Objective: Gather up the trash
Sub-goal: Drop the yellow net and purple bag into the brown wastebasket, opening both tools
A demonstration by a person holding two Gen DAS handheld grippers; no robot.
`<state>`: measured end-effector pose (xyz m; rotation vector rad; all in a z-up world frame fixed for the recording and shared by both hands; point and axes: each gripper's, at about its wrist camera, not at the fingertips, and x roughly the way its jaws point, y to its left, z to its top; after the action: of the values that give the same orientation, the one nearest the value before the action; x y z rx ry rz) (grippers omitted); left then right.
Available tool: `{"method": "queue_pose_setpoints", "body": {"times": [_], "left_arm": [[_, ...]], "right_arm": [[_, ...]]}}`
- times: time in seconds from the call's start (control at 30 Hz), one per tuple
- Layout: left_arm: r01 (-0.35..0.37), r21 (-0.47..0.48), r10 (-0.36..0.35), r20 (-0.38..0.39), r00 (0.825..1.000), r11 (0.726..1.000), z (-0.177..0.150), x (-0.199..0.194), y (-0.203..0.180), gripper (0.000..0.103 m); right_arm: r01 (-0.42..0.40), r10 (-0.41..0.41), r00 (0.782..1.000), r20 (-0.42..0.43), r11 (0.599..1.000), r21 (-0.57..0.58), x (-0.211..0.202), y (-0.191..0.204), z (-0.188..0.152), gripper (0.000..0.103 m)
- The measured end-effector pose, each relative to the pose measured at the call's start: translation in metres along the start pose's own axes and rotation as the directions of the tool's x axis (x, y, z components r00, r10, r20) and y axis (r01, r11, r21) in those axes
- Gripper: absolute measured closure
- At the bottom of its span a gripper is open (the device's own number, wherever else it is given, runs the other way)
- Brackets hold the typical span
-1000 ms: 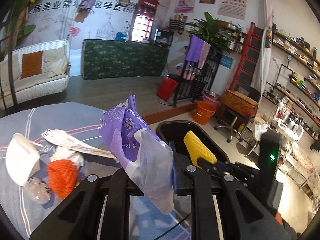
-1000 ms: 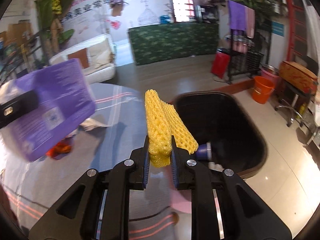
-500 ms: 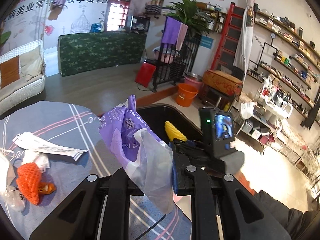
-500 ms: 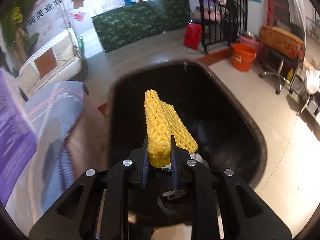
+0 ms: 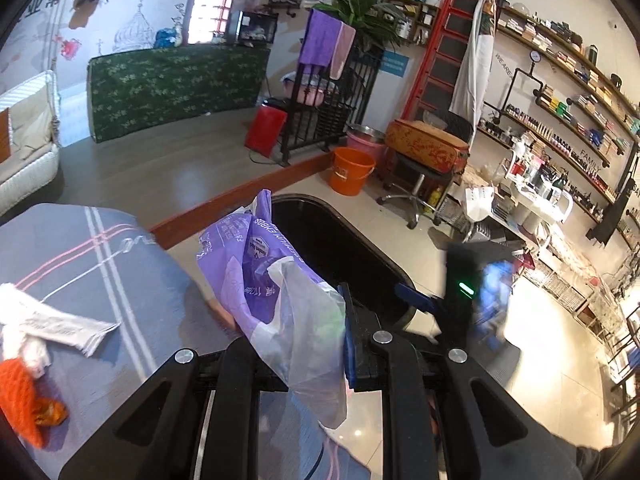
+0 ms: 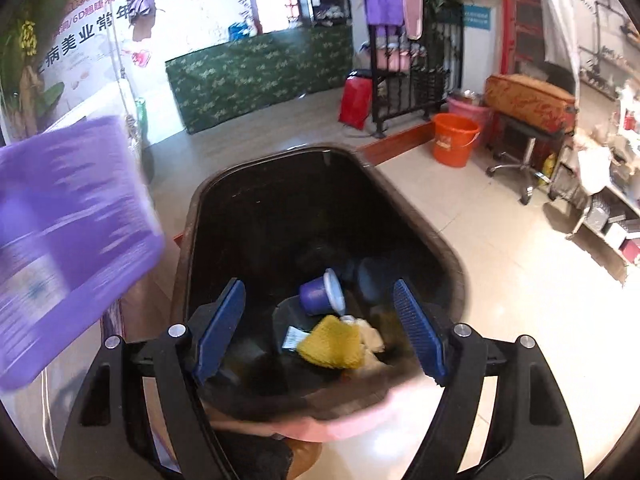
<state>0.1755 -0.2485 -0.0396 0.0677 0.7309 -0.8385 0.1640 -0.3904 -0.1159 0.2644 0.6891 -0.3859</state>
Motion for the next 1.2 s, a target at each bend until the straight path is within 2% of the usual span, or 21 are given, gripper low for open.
{"method": "queue_pose_setpoints", "body": {"times": [0.3, 0.63, 0.67, 0.73, 0.8, 0.97, 1.2], "left_arm": [[0.044, 0.074, -0.037, -0.087, 0.996, 0.996, 0.008, 0.055, -0.019, 0.086], [0.058, 0.048, -0.047, -0.203, 0.978, 0.997, 0.013, 0.103, -0.018, 0.086], [0.055, 0.050, -0.043, -0.209, 0.977, 0.997, 0.014, 0.107, -0.018, 0.084], [0.050, 0.051, -0.038, -0.218, 0.975, 0.997, 0.016, 0.111, -0.019, 0.073], [0.052, 0.038, -0.042, -0.224, 0.974, 0.998, 0.017, 0.113, -0.018, 0.039], [0.026, 0.053, -0.015, -0.199, 0.980, 0.998, 0.019, 0.106, -0.019, 0.023], [0.016, 0.048, -0.008, -0.158, 0.987, 0.999, 0.014, 0.084, -0.016, 0.012]], "right_arm": [[0.048, -0.050, 0.998, 0.029, 0.998, 0.047, -0.042, -0.028, -0.027, 0.027], [0.050, -0.052, 0.999, 0.016, 0.996, 0.067, -0.062, -0.045, -0.044, 0.027], [0.053, -0.055, 0.998, 0.020, 0.996, 0.076, -0.064, -0.045, -0.044, 0.027], [0.060, -0.062, 0.998, 0.027, 0.994, 0.091, -0.066, -0.048, -0.048, 0.027], [0.063, -0.065, 0.998, 0.016, 0.994, 0.090, -0.064, -0.050, -0.050, 0.027], [0.061, -0.063, 0.998, 0.021, 0.992, 0.109, -0.068, -0.052, -0.054, 0.027], [0.087, -0.089, 0.996, 0.013, 0.988, 0.126, -0.066, -0.055, -0.056, 0.025]]}}
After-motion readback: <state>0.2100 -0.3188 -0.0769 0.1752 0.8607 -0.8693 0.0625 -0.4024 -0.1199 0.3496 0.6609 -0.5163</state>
